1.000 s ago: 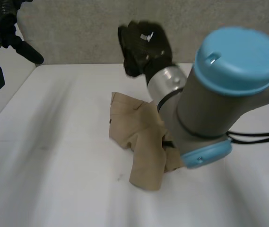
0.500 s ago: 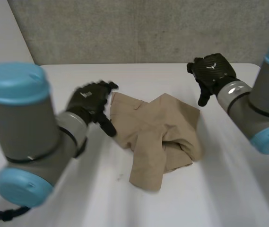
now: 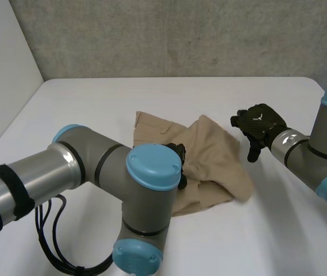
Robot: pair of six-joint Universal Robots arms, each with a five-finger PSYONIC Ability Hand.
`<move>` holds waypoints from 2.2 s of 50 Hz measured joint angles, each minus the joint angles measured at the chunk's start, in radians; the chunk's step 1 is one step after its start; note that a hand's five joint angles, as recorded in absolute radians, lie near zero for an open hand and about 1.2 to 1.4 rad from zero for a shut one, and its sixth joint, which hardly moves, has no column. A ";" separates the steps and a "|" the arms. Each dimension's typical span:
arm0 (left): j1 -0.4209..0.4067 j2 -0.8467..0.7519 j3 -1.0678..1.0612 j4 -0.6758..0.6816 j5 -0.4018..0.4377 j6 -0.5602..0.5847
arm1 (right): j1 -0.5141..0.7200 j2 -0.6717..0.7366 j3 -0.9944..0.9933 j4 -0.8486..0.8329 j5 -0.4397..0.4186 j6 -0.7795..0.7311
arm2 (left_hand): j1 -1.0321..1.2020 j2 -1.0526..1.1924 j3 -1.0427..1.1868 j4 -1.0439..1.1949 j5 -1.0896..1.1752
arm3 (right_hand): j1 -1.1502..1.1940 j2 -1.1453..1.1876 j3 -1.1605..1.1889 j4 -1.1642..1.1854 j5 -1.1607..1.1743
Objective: Fold the shorts.
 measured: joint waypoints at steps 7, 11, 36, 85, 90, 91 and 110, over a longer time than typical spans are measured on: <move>0.094 0.076 -0.049 0.041 -0.066 0.114 | 0.000 -0.028 0.011 0.003 -0.003 0.004 | 0.007 0.071 0.079 0.094 0.038 | 0.000 0.000 0.000 0.000 0.000; 0.217 0.169 -0.106 0.096 -0.063 0.264 | 0.002 -0.048 0.004 0.005 -0.008 0.008 | 0.007 0.071 0.083 0.094 0.038 | 0.000 0.000 0.000 0.000 0.000; 0.483 0.242 -0.241 0.319 0.318 0.724 | 0.145 -0.033 -0.010 0.003 -0.012 0.062 | -0.627 -0.650 -0.627 -0.647 -0.623 | 0.000 0.000 0.000 0.000 0.000; 0.425 0.025 -0.098 0.268 0.152 0.735 | 0.146 -0.034 0.049 -0.001 -0.005 0.058 | 0.017 0.065 0.082 0.089 0.035 | 0.000 0.000 0.000 0.000 0.000; 0.363 0.088 -0.110 0.262 0.153 0.711 | 0.141 -0.038 0.037 -0.003 0.008 0.061 | 0.017 0.067 0.084 0.089 0.035 | 0.000 0.000 0.000 0.000 0.000; 0.339 0.127 -0.121 0.259 0.153 0.699 | 0.139 -0.040 0.030 -0.003 0.016 0.064 | 0.017 0.071 0.089 0.090 0.035 | 0.000 0.000 0.000 0.000 0.000; 0.241 0.503 -0.256 0.219 0.230 0.571 | 0.084 -0.115 -0.009 0.006 0.025 0.504 | 0.017 0.080 0.097 0.094 0.035 | -0.129 -0.165 0.000 -0.133 -0.129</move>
